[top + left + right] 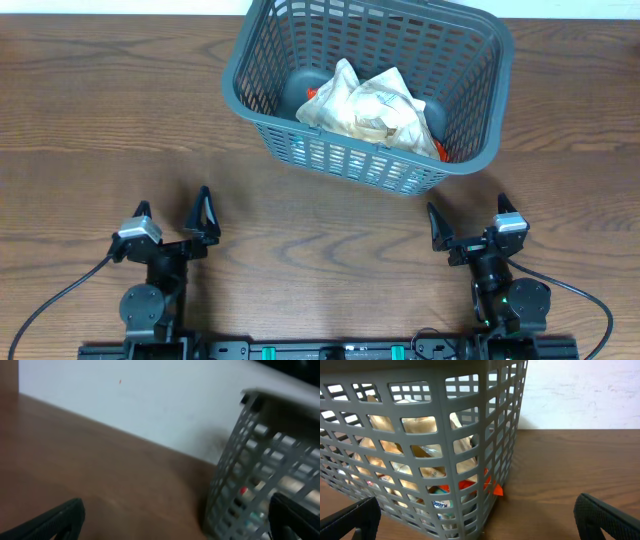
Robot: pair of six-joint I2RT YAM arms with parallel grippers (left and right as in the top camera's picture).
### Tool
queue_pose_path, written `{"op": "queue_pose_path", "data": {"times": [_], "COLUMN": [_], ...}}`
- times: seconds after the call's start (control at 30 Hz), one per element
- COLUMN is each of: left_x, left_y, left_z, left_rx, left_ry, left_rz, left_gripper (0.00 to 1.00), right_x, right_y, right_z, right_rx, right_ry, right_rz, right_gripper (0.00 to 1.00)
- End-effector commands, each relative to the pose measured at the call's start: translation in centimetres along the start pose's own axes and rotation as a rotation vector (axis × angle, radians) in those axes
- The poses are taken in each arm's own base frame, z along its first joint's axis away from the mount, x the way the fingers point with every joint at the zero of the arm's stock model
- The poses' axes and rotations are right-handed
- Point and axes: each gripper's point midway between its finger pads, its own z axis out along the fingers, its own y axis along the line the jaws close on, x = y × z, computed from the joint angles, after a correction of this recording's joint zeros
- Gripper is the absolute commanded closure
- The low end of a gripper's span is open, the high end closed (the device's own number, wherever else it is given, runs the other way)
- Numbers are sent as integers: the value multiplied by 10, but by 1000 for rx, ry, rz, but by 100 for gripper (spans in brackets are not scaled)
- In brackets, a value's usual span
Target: Pack container
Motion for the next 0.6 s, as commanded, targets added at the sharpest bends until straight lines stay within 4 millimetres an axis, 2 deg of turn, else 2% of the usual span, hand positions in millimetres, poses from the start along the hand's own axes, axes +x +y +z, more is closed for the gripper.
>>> {"op": "queue_pose_path", "data": {"times": [0.0,0.27,0.57], "left_x": [3,30,34], "left_y": [7,20,21], "left_z": [0,-3,-2], "left_rx": [-35,-92,-95], "left_ry": [3,113,128], "left_rz": [1,9,9], "left_gripper": [1,1,1], "right_x": [2,2,2], "right_y": [-1,-1,-1], "right_z": [0,0,0], "right_rx": [4,4,4], "right_ry": [6,6,6], "right_rz": [-13,-13,-13], "right_gripper": [1,1,1]}}
